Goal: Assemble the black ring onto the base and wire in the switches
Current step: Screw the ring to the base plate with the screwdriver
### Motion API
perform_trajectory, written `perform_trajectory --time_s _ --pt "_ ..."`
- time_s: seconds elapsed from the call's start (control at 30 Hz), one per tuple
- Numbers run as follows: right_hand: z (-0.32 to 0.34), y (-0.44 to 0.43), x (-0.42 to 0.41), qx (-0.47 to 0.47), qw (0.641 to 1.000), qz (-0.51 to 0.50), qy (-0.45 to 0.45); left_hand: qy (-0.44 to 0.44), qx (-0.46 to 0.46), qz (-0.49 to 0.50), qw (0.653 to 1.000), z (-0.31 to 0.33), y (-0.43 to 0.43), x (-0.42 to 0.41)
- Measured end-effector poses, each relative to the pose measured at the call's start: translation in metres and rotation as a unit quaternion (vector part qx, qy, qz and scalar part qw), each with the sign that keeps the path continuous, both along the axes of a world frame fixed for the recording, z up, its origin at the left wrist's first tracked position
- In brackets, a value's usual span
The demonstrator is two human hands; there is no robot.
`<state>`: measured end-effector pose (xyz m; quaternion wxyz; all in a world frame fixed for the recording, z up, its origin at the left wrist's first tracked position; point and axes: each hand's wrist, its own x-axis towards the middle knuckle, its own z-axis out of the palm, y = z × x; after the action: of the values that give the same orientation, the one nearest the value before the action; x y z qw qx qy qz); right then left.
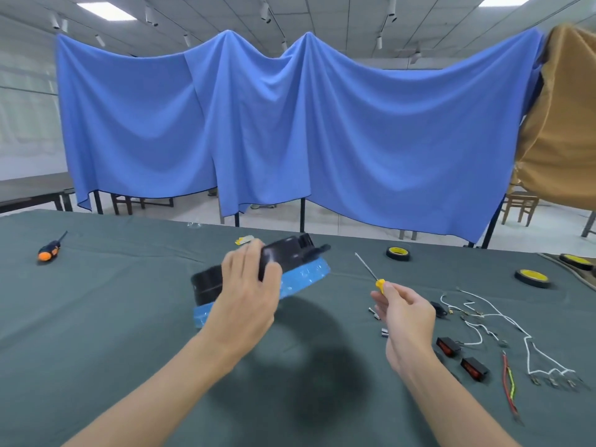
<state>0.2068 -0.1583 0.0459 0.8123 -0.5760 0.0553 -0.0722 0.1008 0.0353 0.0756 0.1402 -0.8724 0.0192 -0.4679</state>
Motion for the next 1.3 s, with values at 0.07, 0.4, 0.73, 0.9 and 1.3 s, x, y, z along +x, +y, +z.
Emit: perform_trajectory --time_s 0.07,0.4,0.73,0.9,1.3 --pt "-0.002 -0.004 0.002 0.001 1.0 -0.018 0.0 -0.014 0.029 -0.034 0.999 -0.012 -0.004 0.0" --pt "-0.014 -0.013 0.0 -0.008 0.995 -0.096 -0.034 -0.057 0.135 -0.152 0.978 -0.081 -0.008 0.001" --pt "-0.031 0.006 -0.006 -0.056 0.995 -0.068 -0.055 -0.074 0.131 -0.196 0.969 -0.09 -0.003 -0.002" --pt "-0.037 0.007 -0.007 -0.066 0.994 -0.062 -0.056 -0.051 0.124 -0.24 0.961 -0.09 -0.002 -0.008" --pt "-0.041 -0.009 -0.016 -0.356 0.927 -0.071 -0.099 -0.08 -0.016 -0.176 0.981 -0.09 -0.005 -0.008"
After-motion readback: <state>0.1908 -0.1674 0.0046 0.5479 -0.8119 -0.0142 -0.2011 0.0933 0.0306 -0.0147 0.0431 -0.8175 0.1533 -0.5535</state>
